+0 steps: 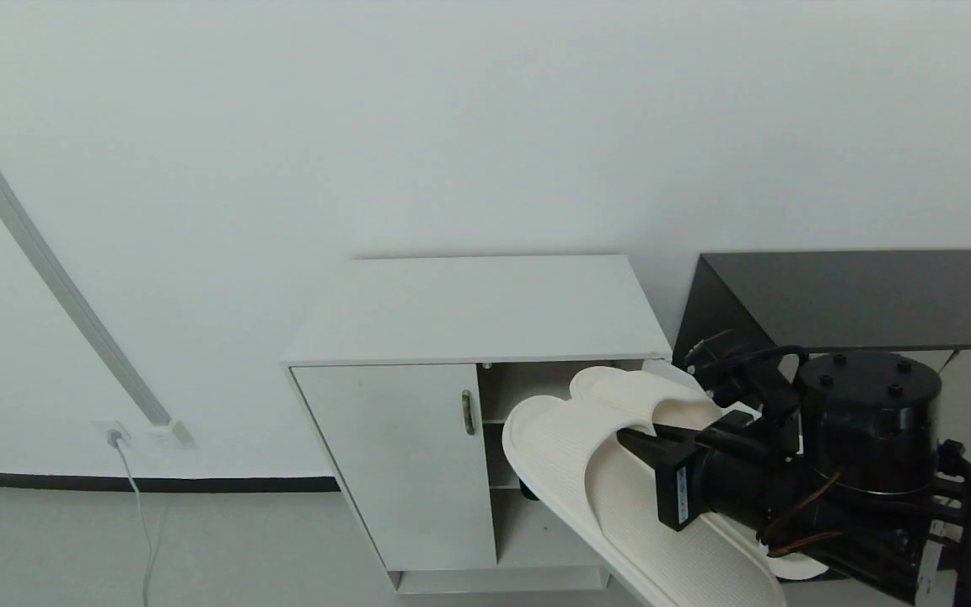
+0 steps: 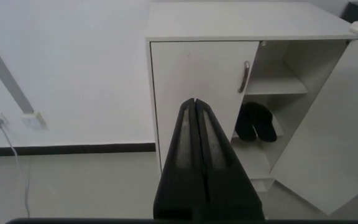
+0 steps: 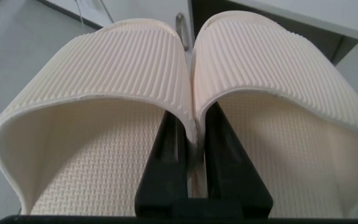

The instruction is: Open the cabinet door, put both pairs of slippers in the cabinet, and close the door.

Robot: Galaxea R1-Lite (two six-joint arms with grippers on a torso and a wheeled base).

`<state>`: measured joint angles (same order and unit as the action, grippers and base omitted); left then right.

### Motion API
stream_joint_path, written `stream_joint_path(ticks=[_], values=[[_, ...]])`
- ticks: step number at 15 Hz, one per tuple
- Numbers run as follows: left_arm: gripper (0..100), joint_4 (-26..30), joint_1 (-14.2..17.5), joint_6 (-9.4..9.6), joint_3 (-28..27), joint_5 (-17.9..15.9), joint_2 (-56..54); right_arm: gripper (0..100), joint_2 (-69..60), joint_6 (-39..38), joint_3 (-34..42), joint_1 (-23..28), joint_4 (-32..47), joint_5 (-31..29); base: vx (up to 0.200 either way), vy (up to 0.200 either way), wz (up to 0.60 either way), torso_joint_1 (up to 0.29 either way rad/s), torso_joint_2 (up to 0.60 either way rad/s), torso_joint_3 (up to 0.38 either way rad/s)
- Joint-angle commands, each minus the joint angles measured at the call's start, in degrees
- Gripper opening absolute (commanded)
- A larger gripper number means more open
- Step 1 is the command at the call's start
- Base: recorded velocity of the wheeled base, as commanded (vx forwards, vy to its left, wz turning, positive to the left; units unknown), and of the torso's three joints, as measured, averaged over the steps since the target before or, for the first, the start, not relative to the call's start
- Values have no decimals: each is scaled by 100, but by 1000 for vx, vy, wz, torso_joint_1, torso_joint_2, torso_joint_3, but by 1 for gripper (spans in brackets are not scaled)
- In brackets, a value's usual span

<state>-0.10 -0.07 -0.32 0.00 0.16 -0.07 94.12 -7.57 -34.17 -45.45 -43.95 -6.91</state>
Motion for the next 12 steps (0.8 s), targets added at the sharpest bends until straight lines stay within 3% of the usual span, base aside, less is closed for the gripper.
stream_joint_path(ticks=[1, 8, 12], values=[[0, 1, -1, -3, 0, 2, 7, 0, 45, 1, -2, 9, 0, 6, 0, 0, 0, 0, 0, 0], [0, 1, -1, -3, 0, 54, 7, 0, 141, 1, 42, -8, -149, 6, 0, 0, 0, 0, 0, 0], [0, 1, -1, 14, 0, 54, 7, 0, 133, 10, 156, -17, -527, -3, 0, 0, 0, -133, 294, 166]])
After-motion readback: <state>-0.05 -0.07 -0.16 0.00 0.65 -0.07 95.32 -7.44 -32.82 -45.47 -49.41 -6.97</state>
